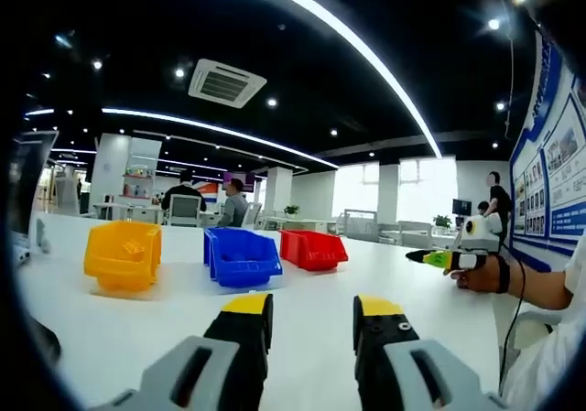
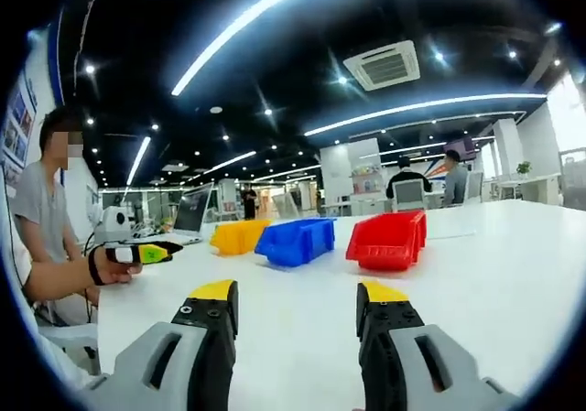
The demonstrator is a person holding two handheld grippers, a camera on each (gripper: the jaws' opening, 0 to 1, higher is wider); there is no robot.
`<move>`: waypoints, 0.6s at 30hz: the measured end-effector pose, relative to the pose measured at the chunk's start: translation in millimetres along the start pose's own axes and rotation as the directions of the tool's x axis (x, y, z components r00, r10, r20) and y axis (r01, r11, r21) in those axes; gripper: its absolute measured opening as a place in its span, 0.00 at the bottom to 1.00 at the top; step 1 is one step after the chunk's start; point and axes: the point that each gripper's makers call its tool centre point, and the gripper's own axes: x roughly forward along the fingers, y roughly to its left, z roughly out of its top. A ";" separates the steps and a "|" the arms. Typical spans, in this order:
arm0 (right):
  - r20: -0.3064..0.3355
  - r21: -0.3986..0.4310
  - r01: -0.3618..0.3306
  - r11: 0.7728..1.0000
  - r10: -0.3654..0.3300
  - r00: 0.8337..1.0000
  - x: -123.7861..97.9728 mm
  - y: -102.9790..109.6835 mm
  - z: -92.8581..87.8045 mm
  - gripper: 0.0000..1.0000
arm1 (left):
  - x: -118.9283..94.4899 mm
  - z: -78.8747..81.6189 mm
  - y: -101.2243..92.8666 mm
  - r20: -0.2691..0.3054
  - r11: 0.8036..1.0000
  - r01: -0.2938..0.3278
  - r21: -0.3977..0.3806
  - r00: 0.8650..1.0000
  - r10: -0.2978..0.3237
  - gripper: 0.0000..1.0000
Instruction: Take apart the toy blocks one by one and place each separated block into its matching bin, sorting the blocks by their type until all the connected pieces are disassembled and separated into the correct bins
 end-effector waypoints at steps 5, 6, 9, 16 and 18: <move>-0.017 -0.026 0.028 0.999 -0.028 0.999 -1.0 -4.4 1.1 0.50 | -1.9 3.6 1.5 0.004 1.000 -0.012 -0.017 1.000 0.012 0.37; -0.018 -0.028 0.027 0.999 -0.028 0.999 -1.1 -3.8 2.5 0.50 | -2.5 2.9 4.0 -0.002 0.999 -0.024 -0.023 1.000 0.024 0.37; -0.014 -0.040 0.022 0.999 -0.022 1.000 -2.1 -1.0 9.1 0.50 | -5.0 0.4 7.3 -0.019 0.999 -0.040 -0.019 0.999 0.039 0.38; 0.010 -0.055 0.027 0.998 -0.026 1.000 -2.4 2.0 23.0 0.48 | -14.6 12.4 10.2 0.014 0.997 -0.064 -0.036 0.998 0.065 0.38; 0.012 -0.054 0.026 0.998 -0.026 1.000 -2.2 2.7 24.0 0.48 | -15.8 14.0 10.5 0.021 0.997 -0.067 -0.043 0.998 0.068 0.38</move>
